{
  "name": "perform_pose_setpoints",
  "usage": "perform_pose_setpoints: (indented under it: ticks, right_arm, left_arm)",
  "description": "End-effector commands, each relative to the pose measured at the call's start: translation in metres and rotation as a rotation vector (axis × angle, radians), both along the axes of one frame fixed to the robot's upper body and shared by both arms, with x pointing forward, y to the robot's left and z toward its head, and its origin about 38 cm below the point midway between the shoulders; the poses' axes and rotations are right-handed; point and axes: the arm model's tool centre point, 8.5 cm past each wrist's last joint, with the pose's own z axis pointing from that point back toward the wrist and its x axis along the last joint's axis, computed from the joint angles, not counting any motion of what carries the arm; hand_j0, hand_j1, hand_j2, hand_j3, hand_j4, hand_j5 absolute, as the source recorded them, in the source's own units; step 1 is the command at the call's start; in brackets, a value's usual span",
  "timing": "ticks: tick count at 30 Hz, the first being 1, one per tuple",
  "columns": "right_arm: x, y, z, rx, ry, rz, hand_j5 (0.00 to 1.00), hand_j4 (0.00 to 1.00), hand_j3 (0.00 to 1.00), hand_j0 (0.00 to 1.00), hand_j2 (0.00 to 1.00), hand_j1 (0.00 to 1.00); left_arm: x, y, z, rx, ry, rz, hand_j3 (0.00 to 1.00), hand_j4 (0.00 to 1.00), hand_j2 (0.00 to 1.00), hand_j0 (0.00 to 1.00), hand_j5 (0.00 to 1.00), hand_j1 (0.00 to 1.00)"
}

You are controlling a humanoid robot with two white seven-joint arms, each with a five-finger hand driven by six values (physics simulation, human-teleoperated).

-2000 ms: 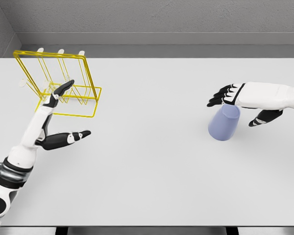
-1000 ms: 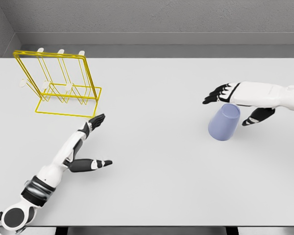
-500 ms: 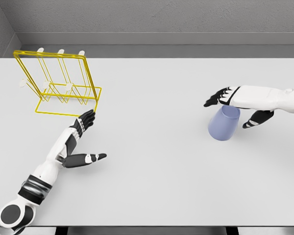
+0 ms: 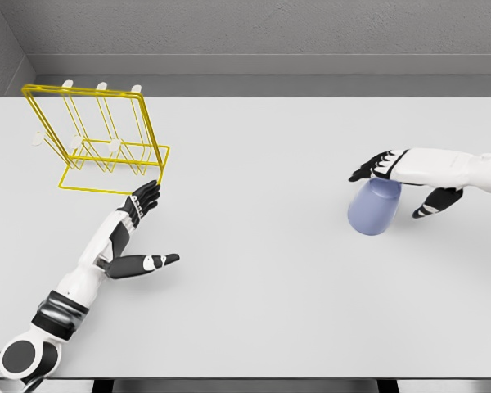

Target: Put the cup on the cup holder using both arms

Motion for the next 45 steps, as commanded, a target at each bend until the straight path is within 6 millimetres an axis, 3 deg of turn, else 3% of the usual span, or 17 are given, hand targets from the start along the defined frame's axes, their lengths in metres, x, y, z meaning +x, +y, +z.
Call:
perform_pose_setpoints:
  ticks: [1, 14, 45]
  right_arm:
    - [0.002, 0.005, -0.002, 0.014, 0.002, 0.003, 1.00, 1.00, 1.00, 1.00, 1.00, 1.00]
    - [0.005, 0.018, -0.009, 0.026, 0.005, 0.023, 1.00, 1.00, 1.00, 1.00, 1.00, 1.00]
    - [0.006, 0.010, -0.018, 0.016, 0.023, -0.004, 1.00, 1.00, 1.00, 1.00, 1.00, 1.00]
  left_arm:
    - [0.000, 0.000, 0.000, 0.001, -0.002, 0.000, 1.00, 1.00, 1.00, 1.00, 1.00, 1.00]
    - [-0.001, 0.000, 0.000, 0.001, 0.001, -0.001, 1.00, 1.00, 1.00, 1.00, 1.00, 1.00]
    - [-0.001, 0.000, -0.001, 0.002, 0.001, -0.002, 1.00, 1.00, 1.00, 1.00, 1.00, 1.00]
